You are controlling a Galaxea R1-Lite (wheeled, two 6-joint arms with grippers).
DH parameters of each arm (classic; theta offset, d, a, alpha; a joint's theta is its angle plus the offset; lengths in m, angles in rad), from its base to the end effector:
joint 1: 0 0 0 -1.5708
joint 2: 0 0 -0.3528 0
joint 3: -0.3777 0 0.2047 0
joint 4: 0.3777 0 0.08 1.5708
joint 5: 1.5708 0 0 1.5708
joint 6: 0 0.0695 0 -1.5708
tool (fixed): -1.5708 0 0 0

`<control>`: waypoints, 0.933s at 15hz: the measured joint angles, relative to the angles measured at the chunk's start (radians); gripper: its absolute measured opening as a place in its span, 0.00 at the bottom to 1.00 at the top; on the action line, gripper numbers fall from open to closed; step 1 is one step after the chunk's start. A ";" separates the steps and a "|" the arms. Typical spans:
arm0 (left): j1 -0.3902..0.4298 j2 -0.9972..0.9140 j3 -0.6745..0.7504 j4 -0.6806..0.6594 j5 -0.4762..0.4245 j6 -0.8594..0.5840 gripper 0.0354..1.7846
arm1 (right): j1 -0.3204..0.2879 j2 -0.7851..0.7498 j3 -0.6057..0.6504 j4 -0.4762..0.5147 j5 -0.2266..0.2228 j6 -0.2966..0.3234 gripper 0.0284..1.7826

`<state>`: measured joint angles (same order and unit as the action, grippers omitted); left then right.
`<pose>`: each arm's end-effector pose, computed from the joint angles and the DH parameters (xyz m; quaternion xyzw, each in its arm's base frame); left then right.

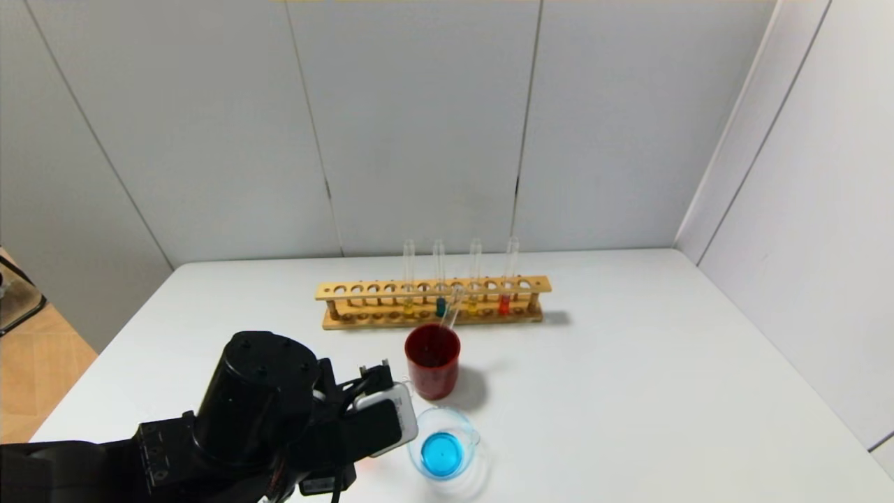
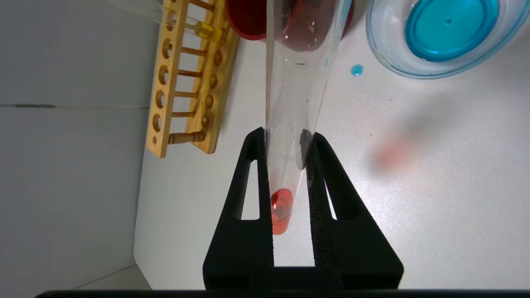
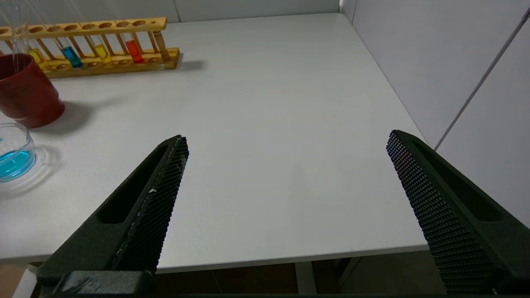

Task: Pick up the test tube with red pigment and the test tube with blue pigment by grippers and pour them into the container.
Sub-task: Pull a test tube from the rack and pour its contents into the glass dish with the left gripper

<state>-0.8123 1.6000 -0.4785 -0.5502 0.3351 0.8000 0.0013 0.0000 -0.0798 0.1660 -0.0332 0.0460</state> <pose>0.2116 -0.1900 0.1353 0.5039 0.1297 -0.3010 0.7991 -0.0202 -0.0023 0.0775 0.0222 0.0427 -0.0169 0.9987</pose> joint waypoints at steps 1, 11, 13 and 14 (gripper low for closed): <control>-0.002 0.017 -0.007 0.000 0.003 0.034 0.15 | 0.000 0.000 0.000 0.000 0.000 0.000 0.98; -0.003 0.171 -0.083 0.000 0.113 0.369 0.15 | 0.000 0.000 0.000 0.000 0.000 0.000 0.98; -0.003 0.193 -0.091 0.000 0.116 0.379 0.15 | 0.000 0.000 0.000 0.000 0.000 0.000 0.98; -0.004 0.203 -0.097 0.000 0.117 0.379 0.15 | 0.000 0.000 0.000 0.000 0.000 0.000 0.98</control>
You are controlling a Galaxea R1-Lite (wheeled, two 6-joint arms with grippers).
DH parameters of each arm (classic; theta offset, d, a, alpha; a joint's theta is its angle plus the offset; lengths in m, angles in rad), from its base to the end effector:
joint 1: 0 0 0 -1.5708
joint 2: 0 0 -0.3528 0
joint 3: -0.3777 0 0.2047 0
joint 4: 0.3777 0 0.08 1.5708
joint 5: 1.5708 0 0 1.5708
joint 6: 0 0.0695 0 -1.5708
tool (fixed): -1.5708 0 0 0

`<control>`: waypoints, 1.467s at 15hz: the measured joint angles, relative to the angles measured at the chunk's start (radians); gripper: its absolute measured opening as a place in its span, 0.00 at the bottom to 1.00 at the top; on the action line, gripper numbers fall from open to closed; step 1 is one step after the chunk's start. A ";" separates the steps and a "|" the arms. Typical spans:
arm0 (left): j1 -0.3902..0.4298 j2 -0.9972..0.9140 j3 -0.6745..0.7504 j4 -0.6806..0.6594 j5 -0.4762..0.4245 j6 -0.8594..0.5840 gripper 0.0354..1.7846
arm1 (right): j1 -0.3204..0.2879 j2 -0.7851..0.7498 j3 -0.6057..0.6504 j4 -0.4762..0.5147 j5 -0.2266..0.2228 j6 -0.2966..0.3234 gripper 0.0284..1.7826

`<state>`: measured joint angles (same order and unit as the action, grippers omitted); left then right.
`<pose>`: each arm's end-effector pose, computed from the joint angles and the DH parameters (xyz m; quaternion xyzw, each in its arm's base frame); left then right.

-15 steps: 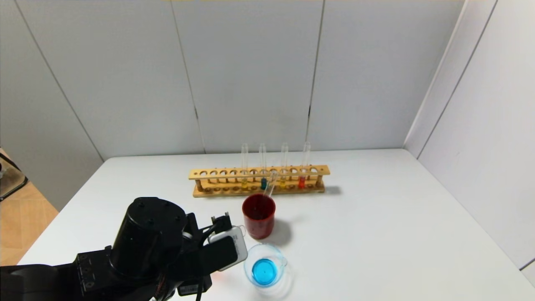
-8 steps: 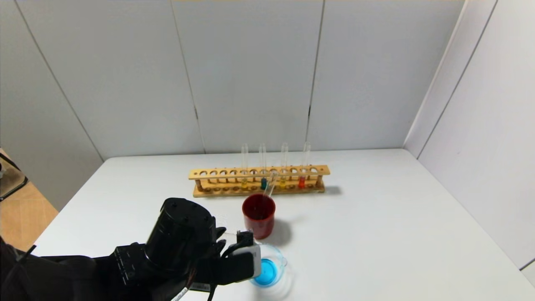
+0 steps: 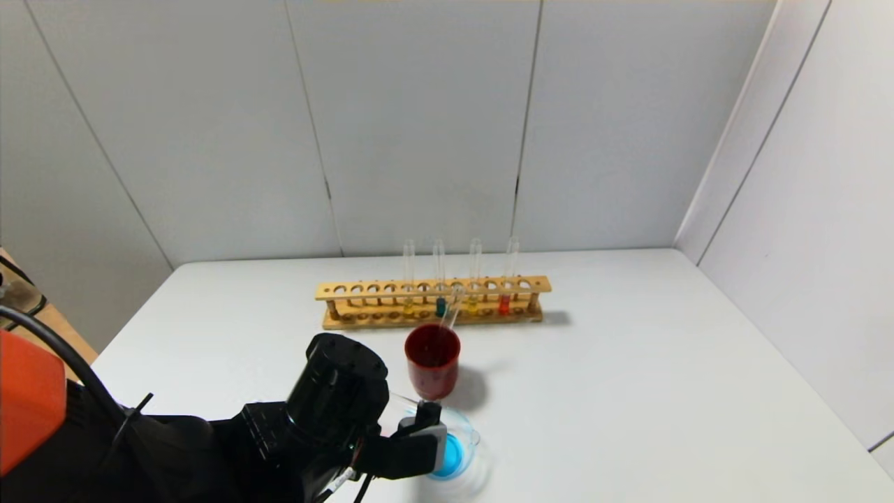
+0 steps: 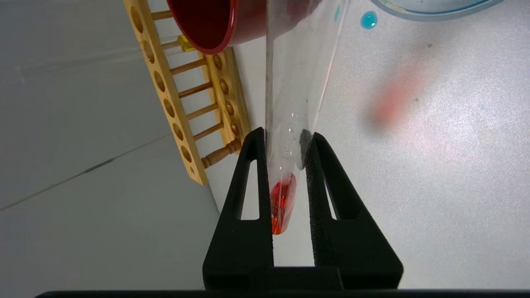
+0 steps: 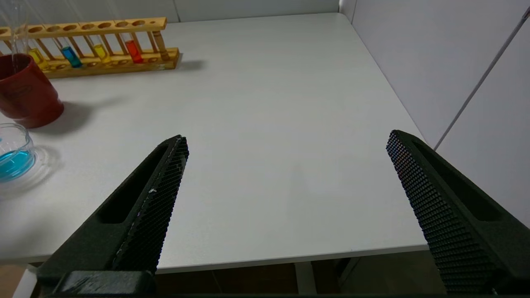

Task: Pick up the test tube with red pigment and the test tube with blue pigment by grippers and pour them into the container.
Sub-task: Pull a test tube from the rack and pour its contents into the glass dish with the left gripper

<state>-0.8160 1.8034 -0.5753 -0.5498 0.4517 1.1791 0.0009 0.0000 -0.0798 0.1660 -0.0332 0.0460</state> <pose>0.2464 -0.2177 0.1000 0.6794 0.1278 -0.2910 0.6613 -0.0202 -0.0023 0.0775 0.0222 0.0427 -0.0171 0.9987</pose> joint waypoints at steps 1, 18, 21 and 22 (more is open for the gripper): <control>0.000 0.011 -0.006 -0.001 0.003 0.000 0.15 | 0.000 0.000 0.000 0.000 0.000 0.000 0.98; -0.016 0.054 -0.050 0.001 0.143 0.214 0.15 | 0.001 0.000 0.000 0.000 0.000 0.000 0.98; -0.028 0.049 -0.054 0.001 0.195 0.227 0.15 | 0.000 0.000 0.000 0.000 0.000 0.000 0.98; -0.028 0.053 -0.057 0.001 0.196 0.227 0.15 | 0.000 0.000 0.000 0.000 0.000 0.000 0.98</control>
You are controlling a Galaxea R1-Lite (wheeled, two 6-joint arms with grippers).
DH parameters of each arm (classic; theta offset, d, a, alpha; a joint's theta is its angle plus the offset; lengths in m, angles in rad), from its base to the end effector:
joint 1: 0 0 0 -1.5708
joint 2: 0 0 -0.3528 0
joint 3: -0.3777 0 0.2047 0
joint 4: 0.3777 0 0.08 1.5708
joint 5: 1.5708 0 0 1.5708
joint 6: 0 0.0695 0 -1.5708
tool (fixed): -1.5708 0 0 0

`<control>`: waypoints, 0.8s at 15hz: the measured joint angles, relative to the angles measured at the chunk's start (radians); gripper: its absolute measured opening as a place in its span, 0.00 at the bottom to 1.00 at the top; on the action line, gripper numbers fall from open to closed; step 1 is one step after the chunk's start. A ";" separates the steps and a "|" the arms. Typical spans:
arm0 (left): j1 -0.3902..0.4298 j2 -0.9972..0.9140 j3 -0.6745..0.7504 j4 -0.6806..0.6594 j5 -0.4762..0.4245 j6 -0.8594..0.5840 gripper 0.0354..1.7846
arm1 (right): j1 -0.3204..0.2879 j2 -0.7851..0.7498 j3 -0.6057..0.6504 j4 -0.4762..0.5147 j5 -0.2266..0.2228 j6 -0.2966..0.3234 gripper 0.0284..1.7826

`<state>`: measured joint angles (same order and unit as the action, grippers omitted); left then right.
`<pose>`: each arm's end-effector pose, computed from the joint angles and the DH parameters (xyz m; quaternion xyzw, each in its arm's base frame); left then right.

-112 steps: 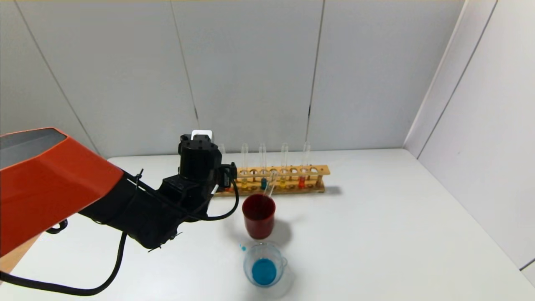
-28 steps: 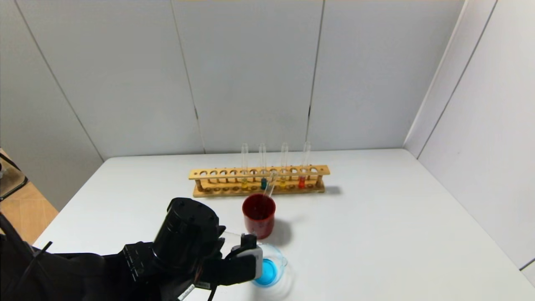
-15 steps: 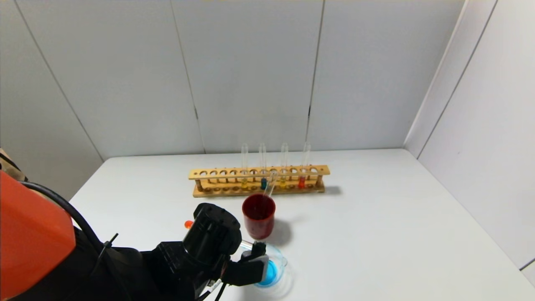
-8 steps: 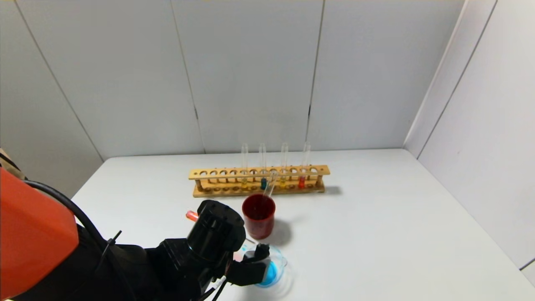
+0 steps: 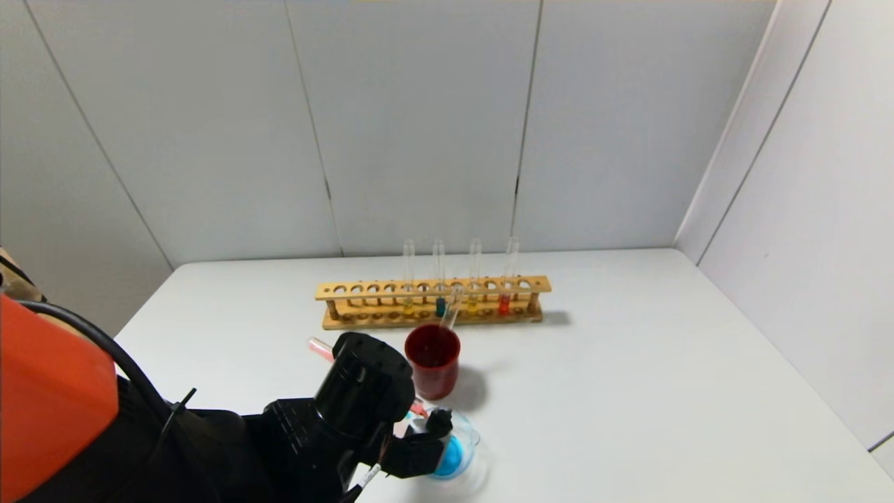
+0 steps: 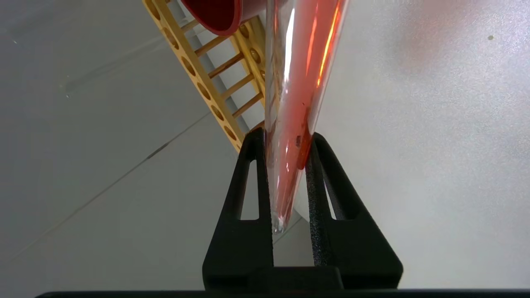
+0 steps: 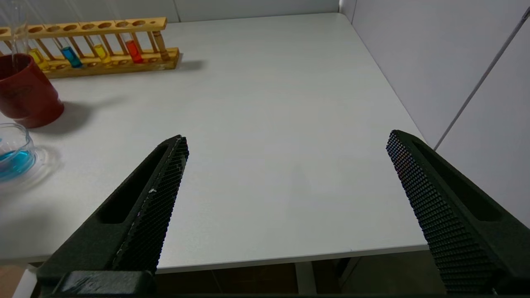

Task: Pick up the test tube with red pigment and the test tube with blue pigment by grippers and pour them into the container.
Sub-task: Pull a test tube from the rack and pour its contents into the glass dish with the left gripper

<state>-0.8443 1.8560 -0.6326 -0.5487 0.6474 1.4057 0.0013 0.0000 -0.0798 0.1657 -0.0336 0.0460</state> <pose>0.2577 -0.2269 0.1007 0.7784 0.1255 -0.2279 0.5713 -0.0202 -0.0024 0.0776 0.0222 0.0425 -0.0171 0.9987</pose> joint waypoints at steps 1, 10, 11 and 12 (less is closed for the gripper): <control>0.000 0.007 -0.002 -0.001 0.001 -0.001 0.15 | 0.000 0.000 0.000 0.000 0.000 0.000 0.98; 0.001 0.029 -0.010 0.000 0.015 0.041 0.15 | 0.000 0.000 0.000 0.000 0.000 0.000 0.98; 0.000 0.029 -0.010 0.000 0.029 0.044 0.15 | 0.000 0.000 0.000 0.001 0.000 0.000 0.98; 0.000 0.029 -0.011 0.001 0.033 0.045 0.15 | 0.000 0.000 0.000 0.000 0.000 0.000 0.98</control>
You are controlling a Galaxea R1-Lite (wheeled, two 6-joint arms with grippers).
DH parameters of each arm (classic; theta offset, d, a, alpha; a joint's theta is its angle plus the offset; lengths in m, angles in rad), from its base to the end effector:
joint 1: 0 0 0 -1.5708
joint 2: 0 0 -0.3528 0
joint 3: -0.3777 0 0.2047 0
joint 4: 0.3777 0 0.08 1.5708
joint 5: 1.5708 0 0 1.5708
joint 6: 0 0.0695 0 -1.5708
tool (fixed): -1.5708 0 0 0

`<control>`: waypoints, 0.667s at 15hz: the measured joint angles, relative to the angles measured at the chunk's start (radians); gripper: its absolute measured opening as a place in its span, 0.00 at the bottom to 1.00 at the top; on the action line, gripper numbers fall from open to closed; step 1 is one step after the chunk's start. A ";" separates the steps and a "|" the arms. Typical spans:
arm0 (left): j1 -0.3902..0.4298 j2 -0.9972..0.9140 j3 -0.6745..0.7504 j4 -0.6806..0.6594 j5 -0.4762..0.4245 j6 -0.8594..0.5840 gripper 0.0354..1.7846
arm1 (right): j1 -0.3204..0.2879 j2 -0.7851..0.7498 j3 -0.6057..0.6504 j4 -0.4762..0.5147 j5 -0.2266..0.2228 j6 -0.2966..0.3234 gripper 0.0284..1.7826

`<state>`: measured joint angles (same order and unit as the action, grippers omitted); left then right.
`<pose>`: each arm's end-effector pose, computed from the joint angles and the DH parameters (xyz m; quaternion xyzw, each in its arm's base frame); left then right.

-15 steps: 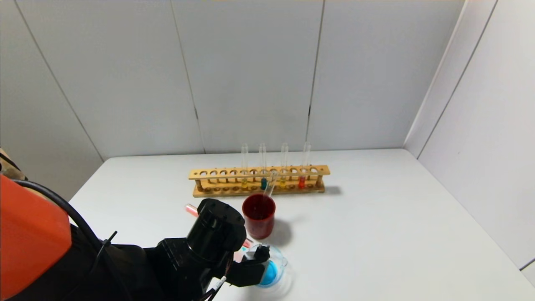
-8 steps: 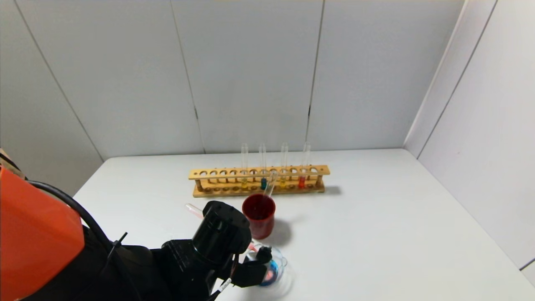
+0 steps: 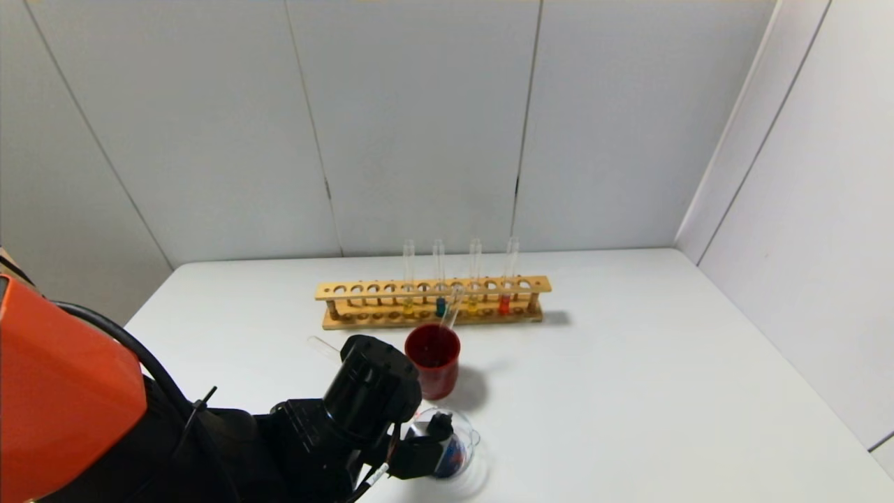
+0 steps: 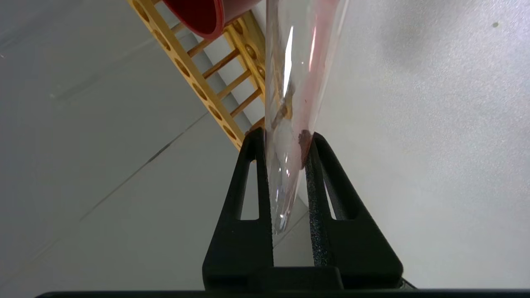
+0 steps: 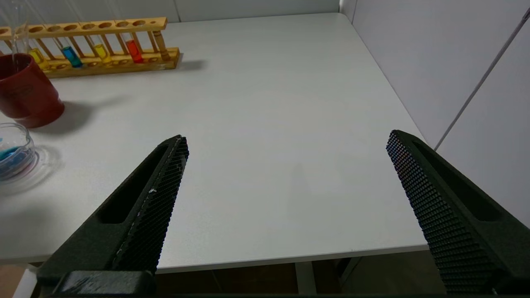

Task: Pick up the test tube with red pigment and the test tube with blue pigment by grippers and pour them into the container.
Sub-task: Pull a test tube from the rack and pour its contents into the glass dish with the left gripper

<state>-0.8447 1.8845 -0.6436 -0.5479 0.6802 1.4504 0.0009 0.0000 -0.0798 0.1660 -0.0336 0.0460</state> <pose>0.2618 -0.2290 0.0944 0.7973 0.1325 -0.2207 0.5459 -0.0202 -0.0024 0.0775 0.0222 0.0427 -0.0173 0.9987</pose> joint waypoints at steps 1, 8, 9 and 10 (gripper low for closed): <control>0.000 -0.001 0.000 0.000 0.002 0.005 0.15 | 0.000 0.000 0.000 0.000 0.000 0.000 0.98; -0.032 -0.002 -0.016 -0.001 0.001 0.010 0.15 | 0.000 0.000 0.000 0.000 0.000 0.000 0.98; -0.037 -0.002 -0.016 0.000 0.002 0.011 0.15 | 0.000 0.000 0.000 0.000 0.000 0.000 0.98; -0.042 -0.001 -0.014 0.000 0.002 0.011 0.15 | 0.000 0.000 0.000 0.000 0.000 0.000 0.98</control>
<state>-0.8866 1.8834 -0.6581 -0.5474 0.6826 1.4611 0.0013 0.0000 -0.0798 0.1660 -0.0336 0.0460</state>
